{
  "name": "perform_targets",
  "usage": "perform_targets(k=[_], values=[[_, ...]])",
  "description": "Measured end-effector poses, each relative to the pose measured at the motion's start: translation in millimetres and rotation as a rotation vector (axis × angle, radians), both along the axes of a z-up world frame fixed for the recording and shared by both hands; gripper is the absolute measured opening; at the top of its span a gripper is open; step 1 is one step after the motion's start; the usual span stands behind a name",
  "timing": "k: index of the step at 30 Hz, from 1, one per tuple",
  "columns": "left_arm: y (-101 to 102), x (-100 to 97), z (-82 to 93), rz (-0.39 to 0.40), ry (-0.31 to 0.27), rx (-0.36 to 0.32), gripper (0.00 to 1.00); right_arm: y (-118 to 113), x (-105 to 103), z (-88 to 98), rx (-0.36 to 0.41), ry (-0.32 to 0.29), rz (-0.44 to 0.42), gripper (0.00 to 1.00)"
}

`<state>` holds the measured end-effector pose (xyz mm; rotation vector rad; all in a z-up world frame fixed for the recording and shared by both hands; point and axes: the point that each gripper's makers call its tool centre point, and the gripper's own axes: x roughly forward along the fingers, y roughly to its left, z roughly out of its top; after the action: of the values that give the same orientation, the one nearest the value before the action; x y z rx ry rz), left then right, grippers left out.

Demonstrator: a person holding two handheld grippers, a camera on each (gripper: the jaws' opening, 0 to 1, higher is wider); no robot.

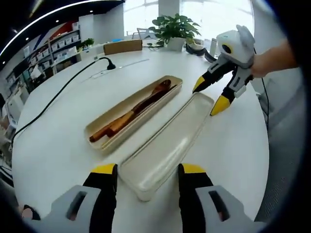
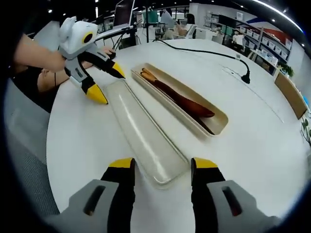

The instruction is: Arrange the utensils inside the cutlery case until each visible utensil rests in its matching compartment.

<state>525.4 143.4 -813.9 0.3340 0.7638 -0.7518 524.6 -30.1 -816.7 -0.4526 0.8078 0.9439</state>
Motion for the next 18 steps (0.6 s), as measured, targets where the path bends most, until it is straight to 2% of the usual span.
perform_targets(k=[4,6,7,9,12,16,18], values=[[1.0,-5.8,-1.8,-0.009,0.009,0.005,0.51,0.8,-5.3,1.8,0.026,0.038,-0.004,0.44],[-0.3,-9.7,-1.6,-0.045,0.003,0.012,0.52,1.0,-8.4,2.6,0.031,0.061,-0.011,0.44],[4.0,-12.2,-2.8,-0.045,0.016,0.038,0.52,2.3,-11.4,3.6,0.048,0.085,-0.024,0.44],[5.4,-15.1,0.5,-0.057,-0.002,0.059,0.51,5.7,-17.3,5.1,0.085,0.133,-0.039,0.44],[6.3,-18.9,1.3,-0.057,0.004,0.065,0.47,9.0,-27.0,6.7,0.107,0.187,-0.032,0.44],[7.3,-26.6,0.4,-0.066,0.037,0.064,0.47,8.4,-37.9,5.8,0.079,0.192,-0.003,0.42],[7.9,-29.5,0.4,-0.076,0.043,0.069,0.48,7.5,-44.3,4.2,0.027,0.145,0.059,0.41]])
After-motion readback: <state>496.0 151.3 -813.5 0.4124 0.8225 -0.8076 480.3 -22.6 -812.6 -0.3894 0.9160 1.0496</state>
